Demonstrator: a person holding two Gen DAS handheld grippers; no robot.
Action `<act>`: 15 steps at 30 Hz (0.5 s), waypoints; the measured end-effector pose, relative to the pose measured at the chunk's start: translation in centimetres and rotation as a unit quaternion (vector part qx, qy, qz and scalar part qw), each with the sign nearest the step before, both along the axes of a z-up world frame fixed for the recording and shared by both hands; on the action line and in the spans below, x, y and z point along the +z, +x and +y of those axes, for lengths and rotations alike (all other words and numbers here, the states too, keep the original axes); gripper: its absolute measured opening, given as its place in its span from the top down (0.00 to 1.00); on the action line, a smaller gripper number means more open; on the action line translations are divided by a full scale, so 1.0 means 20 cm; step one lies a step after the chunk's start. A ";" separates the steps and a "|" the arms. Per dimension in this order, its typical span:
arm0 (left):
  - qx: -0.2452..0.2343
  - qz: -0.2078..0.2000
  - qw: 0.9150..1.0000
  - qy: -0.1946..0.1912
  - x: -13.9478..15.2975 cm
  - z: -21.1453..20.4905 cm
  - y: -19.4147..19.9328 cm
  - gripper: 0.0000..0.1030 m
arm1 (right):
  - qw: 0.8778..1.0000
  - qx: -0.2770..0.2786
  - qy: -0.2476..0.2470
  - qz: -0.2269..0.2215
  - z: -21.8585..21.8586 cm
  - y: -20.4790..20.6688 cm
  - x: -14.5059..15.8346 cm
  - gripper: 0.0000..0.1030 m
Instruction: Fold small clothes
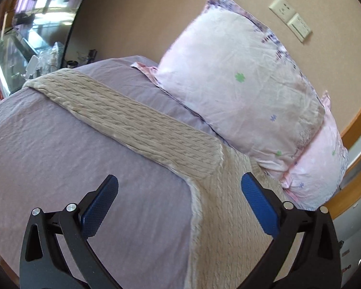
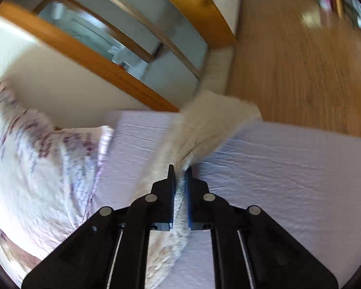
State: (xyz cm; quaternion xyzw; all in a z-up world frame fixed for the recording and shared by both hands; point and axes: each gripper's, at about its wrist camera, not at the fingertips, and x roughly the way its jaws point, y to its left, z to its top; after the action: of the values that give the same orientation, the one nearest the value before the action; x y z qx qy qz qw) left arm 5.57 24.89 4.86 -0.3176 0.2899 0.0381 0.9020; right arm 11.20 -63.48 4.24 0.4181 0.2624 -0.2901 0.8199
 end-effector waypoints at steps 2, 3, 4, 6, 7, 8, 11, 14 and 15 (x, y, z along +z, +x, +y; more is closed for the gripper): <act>0.034 0.000 0.999 -0.011 -0.01 0.13 -0.01 0.01 | 0.994 0.070 -0.075 -0.029 0.29 0.06 0.20 0.93; 0.053 0.003 0.998 -0.013 -0.01 0.19 -0.01 0.01 | 0.987 0.114 -0.100 -0.052 0.47 0.09 0.30 0.93; 0.068 0.009 0.998 -0.014 -0.02 0.24 0.00 0.01 | 0.977 0.164 -0.116 -0.076 0.67 0.11 0.39 0.93; 0.090 0.019 0.996 -0.021 -0.03 0.33 0.02 0.01 | 0.948 0.264 -0.138 -0.113 1.06 0.16 0.52 0.93; 0.096 0.021 0.995 -0.032 -0.04 0.36 0.03 0.01 | 0.929 0.315 -0.146 -0.128 1.28 0.18 0.56 0.93; 0.101 0.022 0.994 -0.039 -0.05 0.38 0.04 0.01 | 0.909 0.364 -0.150 -0.139 1.49 0.20 0.58 0.93; 0.116 0.024 0.992 -0.040 -0.05 0.44 0.09 0.01 | 0.834 0.523 -0.130 -0.117 2.15 0.30 0.46 0.89; 0.133 0.040 0.989 -0.050 -0.08 0.52 0.17 0.09 | 0.775 0.623 -0.091 -0.045 2.53 0.31 0.28 0.76; 0.138 0.050 0.987 -0.064 -0.11 0.56 0.19 0.15 | 0.773 0.627 -0.090 -0.047 2.56 0.29 0.26 0.72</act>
State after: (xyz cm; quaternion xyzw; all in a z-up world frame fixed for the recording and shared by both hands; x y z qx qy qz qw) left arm 9.45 36.01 2.72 -0.4095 0.2903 0.1589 0.8502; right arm 16.94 -12.32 9.51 0.0982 0.3999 0.2858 0.8653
